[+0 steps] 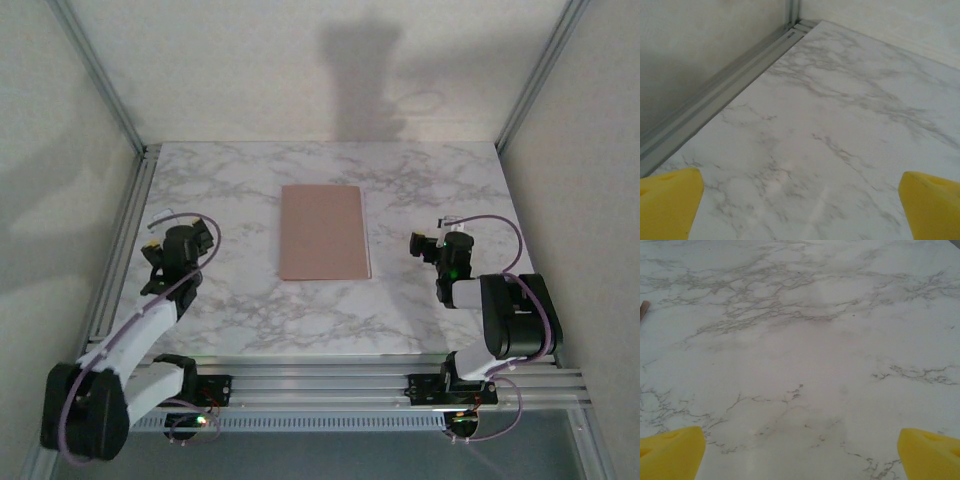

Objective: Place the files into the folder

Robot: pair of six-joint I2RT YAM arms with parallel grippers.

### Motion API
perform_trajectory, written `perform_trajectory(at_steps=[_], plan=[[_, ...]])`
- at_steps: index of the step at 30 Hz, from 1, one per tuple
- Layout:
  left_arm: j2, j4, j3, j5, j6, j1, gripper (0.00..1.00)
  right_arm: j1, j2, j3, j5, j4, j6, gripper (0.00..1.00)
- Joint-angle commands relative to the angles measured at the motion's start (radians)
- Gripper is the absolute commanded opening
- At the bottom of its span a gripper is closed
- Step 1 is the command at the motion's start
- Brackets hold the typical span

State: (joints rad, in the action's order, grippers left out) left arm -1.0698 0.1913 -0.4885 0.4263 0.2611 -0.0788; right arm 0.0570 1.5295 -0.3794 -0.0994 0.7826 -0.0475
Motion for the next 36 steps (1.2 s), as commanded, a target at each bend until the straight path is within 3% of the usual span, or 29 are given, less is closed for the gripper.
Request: perform_trajectory(at_steps=[1, 7, 12, 20, 25, 28, 30, 36], plan=[[-0.123, 0.242, 0.016, -0.161, -0.066, 0.095, 1.00, 0.004, 0.004, -0.015, 0.010, 0.035, 0.018, 0.99], [-0.328, 0.498, 0.030, -0.221, -0.081, 0.141, 1.00, 0.005, 0.005, -0.016, 0.010, 0.032, 0.020, 0.99], [-0.400, 0.684, 0.084, -0.260, -0.105, 0.158, 1.00, 0.005, 0.005, -0.018, 0.011, 0.032, 0.020, 0.99], [-0.431, 0.826, 0.126, -0.316, -0.147, 0.152, 0.99, 0.005, 0.007, -0.018, 0.010, 0.030, 0.020, 0.99], [-0.469, 1.298, 0.363, -0.287, -0.186, 0.114, 0.99, 0.006, 0.007, -0.018, 0.009, 0.031, 0.020, 0.99], [-0.464, 1.262, 0.350, -0.243, -0.167, 0.115, 0.99, 0.005, 0.006, -0.018, 0.010, 0.032, 0.021, 0.99], [-0.466, 1.141, 0.285, -0.239, -0.167, 0.113, 0.99, 0.005, 0.005, -0.017, 0.010, 0.033, 0.021, 0.99], [-0.463, 1.141, 0.288, -0.242, -0.167, 0.113, 1.00, 0.006, 0.005, -0.017, 0.010, 0.033, 0.021, 0.99]])
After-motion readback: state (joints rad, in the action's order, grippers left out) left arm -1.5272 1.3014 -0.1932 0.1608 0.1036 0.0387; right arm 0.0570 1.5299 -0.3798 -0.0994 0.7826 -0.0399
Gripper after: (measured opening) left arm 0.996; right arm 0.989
